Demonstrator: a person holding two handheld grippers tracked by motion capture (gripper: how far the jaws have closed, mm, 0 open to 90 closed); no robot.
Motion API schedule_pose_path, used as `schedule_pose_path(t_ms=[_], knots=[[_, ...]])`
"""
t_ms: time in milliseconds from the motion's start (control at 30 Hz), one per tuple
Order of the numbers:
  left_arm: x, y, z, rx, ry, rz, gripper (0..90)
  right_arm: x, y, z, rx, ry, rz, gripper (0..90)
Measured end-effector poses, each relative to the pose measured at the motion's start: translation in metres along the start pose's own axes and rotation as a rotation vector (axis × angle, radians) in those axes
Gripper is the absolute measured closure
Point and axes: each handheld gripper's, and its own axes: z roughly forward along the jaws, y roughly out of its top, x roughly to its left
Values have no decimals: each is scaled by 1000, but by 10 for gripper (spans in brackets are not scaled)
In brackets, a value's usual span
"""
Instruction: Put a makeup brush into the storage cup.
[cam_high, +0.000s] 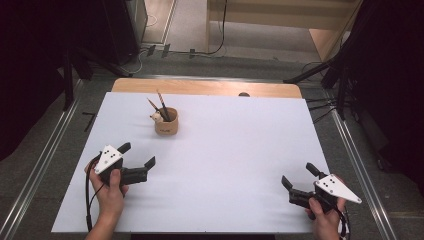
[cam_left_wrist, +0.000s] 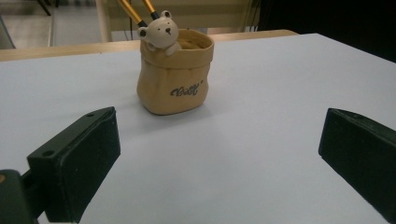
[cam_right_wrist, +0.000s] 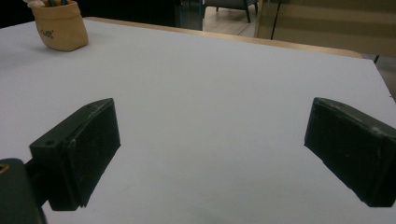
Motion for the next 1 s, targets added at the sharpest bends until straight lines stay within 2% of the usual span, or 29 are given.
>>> schedule_pose_path(t_ms=[300,467,700,1000], knots=[[10,-7,-27,-22,18,2,0,0,0,0,1,-4,3,39],[13,-11,-37,-30,21,5,0,0,0,0,1,-4,2,37],[17,-18,-47,-14,25,19,0,-2,0,-1,2,-10,4,37],[26,-22,-68,-32,13,8,0,-3,-1,0,5,-14,5,35]])
